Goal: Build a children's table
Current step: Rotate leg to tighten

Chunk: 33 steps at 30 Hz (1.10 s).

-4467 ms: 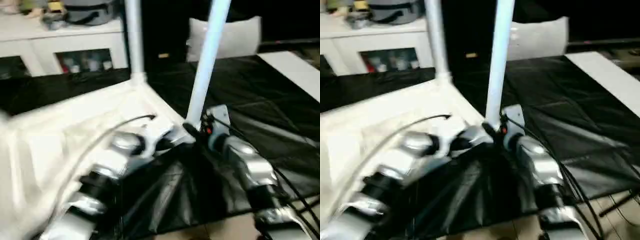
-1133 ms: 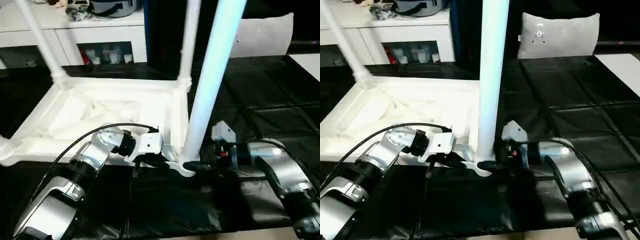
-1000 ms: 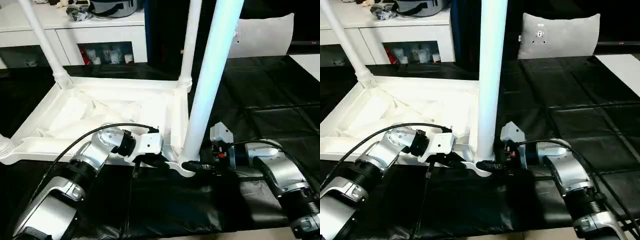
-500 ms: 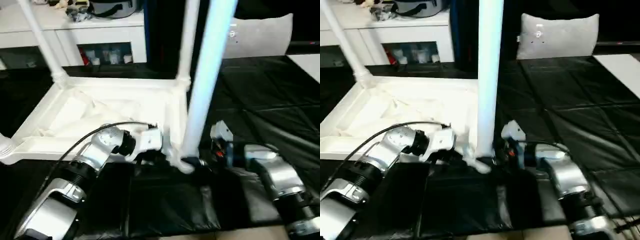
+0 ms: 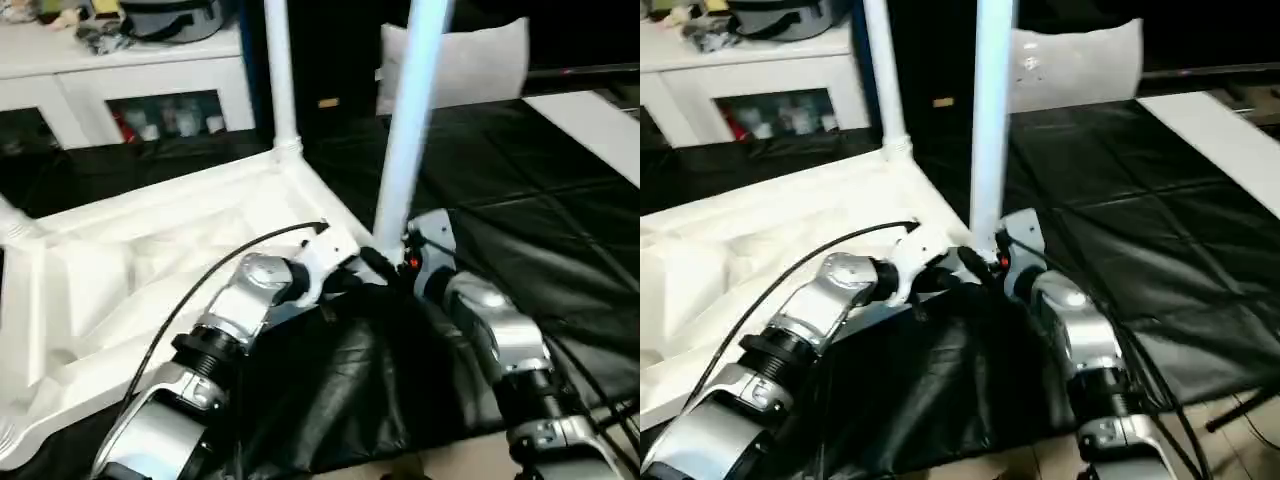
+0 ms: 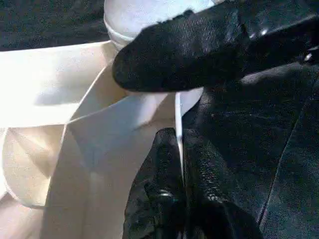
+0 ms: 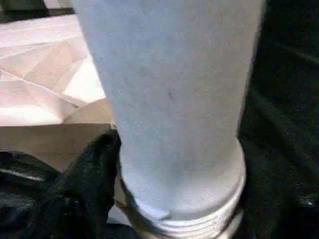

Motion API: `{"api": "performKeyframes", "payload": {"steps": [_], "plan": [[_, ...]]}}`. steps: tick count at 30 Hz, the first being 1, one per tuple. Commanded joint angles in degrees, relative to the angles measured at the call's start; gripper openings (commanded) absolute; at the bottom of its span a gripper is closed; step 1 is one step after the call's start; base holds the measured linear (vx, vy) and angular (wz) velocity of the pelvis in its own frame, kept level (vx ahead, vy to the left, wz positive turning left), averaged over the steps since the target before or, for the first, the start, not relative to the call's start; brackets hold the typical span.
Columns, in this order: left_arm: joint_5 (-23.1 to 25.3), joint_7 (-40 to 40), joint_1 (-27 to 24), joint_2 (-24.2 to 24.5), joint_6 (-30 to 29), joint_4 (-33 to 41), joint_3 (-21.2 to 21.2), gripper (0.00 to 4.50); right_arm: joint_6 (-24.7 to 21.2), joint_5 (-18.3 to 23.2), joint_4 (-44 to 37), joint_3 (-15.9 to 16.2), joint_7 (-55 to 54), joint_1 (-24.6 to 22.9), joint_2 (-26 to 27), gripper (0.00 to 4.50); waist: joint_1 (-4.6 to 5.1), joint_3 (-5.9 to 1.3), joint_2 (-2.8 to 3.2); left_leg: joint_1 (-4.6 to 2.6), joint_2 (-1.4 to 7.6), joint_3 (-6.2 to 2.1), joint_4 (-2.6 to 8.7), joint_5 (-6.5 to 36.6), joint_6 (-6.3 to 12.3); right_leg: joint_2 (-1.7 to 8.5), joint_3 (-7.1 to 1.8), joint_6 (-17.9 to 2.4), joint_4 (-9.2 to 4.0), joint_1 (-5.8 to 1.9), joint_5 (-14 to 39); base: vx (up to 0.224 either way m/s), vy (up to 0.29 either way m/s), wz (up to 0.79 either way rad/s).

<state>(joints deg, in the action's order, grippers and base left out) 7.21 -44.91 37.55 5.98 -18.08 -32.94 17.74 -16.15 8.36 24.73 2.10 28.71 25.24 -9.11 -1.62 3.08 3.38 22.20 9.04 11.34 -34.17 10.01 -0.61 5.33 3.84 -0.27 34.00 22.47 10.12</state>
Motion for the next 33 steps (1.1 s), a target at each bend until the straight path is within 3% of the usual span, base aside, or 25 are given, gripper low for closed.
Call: {"api": "performKeyframes", "payload": {"steps": [1, 5, 6, 7, 12, 13, 18, 27, 33], "plan": [[0.15, -0.94, 0.28, 0.73, 3.52, 2.08, 0.69, 0.0, 0.32, 0.65, -1.4, 0.88, 2.47, -1.44, 0.1, 3.78, -0.39, -3.93, -0.51, -0.98, 3.94, -2.3, 4.47, 15.73, 2.32, 3.78, -2.46, -12.6, -4.56, -2.08, 13.86, 0.0, 0.0, 0.0], [0.85, -5.2, -0.29, 4.46, 7.47, 0.72, 1.98, 0.0, 4.35, 2.04, -5.3, 1.18, 9.5, -4.41, -4.3, 4.15, -0.89, -4.27, -0.57, -0.71, 3.97, -2.12, 4.08, 12.84, 3.95, 3.9, -2.51, -13.54, -3.96, -2.43, 8.31, 0.0, 0.0, 0.0], [0.85, -6.11, -0.38, 5.07, 8.19, 0.42, 2.15, 0.0, 5.24, 2.21, -5.83, 1.21, 10.84, -4.92, -5.19, 4.24, -0.86, -4.2, -0.12, -0.7, 3.99, -2.05, 4.05, 12.9, 4.31, 3.74, -2.44, -13.73, -3.98, -2.38, 7.11, 0.0, 0.0, 0.0], [0.84, -7.08, -0.47, 5.7, 9.18, -0.04, 2.39, 0.0, 5.94, 2.52, -6.3, 0.99, 12.27, -5.38, -6.24, 4.36, -0.9, -4.23, -0.17, -0.69, 4.02, -2.09, 4.05, 12.89, 4.42, 3.76, -2.4, -13.92, -3.84, -2.42, 6.68, 0.0, 0.0, 0.0], [0.33, -12.38, -0.83, 8.16, 14.68, -1.97, 3.83, 0.0, 7.63, 4.47, -7.97, 0.5, 20.39, -6.69, -11.08, 4.44, -1.25, -3.99, -0.05, -1.02, 4.24, -2.11, 4.29, 16.1, 3.63, 3.75, -2.34, -14.01, -4.13, -2.33, 10.92, 0.0, 0.0, 0.0], [0.6, -15.04, -0.73, 9.43, 17.42, -2.89, 4.99, 0.0, 8.37, 4.22, -8.05, 1.2, 23.79, -6.89, -13.48, 4.44, -1.32, -3.95, 0.2, -1.05, 4.25, -2.17, 4.33, 16.3, 3.49, 3.75, -2.33, -14.01, -4.15, -2.27, 11.1, 0.0, 0.0, 0.0], [-0.59, -25.41, -0.01, 12.13, 24.98, -5.34, 7.25, 0.0, 10.36, 3.58, -8.27, 5.16, 35.49, -6.13, -19.88, 4.44, -2.26, -3.95, -0.1, -1.14, 4.39, -1.91, 4.28, 17.1, 3.06, 3.88, -2.42, -14.44, -4.02, -2.23, 11.48, 0.0, 0.0, 0.0], [-1.21, -34.56, 1.04, 13.65, 30.23, -6.75, 9.55, 0.0, 10.84, 3.97, -7.91, 9.13, 44.0, -4.21, -21.24, 4.44, -3.83, -4.13, -0.29, -1.26, 4.67, -1.85, 4.2, 15.27, 3.61, 4.02, -2.45, -15.55, -3.48, -2.1, 9.76, 0.0, 0.0, 0.0], [-1.39, -35.86, 1.72, 13.11, 31.16, -7.63, 9.38, 0.0, 10.34, 4.93, -6.09, 10.08, 46.68, -2.57, -19.71, 3.82, -4.21, -4.21, -0.25, -1.39, 4.76, -1.83, 4.19, 15.25, 3.03, 4.12, -2.5, -15.57, -3.37, -2.05, 9.77, 0.0, 0.0, 0.0]]}}
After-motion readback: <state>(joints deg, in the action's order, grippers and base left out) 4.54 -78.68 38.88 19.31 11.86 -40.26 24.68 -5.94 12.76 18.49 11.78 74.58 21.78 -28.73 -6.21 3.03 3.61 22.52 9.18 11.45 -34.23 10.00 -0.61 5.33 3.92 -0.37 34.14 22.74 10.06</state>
